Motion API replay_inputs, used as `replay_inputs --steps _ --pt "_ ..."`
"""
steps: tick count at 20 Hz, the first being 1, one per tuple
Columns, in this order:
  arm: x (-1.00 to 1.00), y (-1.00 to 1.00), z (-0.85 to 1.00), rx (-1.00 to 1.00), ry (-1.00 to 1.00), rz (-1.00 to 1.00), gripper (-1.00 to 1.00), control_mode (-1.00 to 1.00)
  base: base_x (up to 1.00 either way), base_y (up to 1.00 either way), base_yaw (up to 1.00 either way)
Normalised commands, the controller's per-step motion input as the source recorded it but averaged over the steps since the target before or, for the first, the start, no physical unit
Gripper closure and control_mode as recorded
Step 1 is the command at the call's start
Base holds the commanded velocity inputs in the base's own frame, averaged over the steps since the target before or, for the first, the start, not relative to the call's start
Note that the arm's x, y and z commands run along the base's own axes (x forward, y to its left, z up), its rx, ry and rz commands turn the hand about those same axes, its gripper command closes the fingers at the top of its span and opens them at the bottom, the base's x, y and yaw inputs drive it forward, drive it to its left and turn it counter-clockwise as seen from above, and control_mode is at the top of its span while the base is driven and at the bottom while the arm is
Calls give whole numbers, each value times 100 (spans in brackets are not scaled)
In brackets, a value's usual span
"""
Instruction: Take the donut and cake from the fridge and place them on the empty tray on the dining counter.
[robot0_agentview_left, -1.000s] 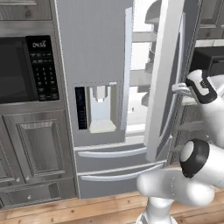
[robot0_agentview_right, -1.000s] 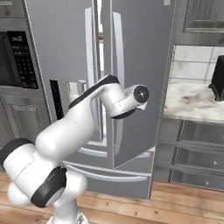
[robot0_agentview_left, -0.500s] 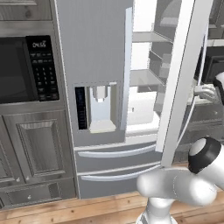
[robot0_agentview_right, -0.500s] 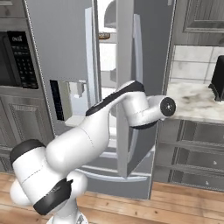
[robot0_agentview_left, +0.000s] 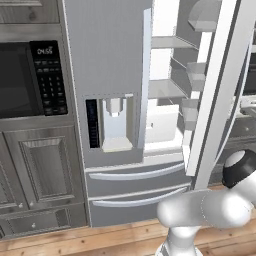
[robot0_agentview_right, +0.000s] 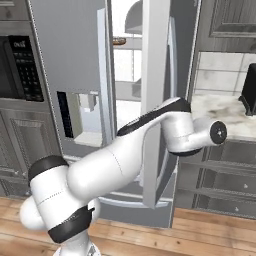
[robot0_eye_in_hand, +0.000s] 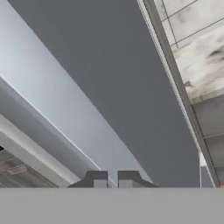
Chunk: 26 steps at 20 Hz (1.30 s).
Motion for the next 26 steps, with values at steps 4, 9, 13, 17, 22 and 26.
replay_inputs --steps 4,9,13,17,22,26 --pt "-44 -5 -11 0 -2 0 -100 -100 0 0 0" --pt "-92 15 -6 -1 -22 -1 -100 -100 0 0 0" --pt "-93 77 -4 -25 -20 -12 -100 -100 0 0 0" --pt "-20 99 0 -55 10 -11 -100 -100 0 0 0" --pt "4 100 3 -78 32 -7 -100 -100 0 0 0" --pt "9 95 14 -65 14 -11 -100 -100 0 0 0"
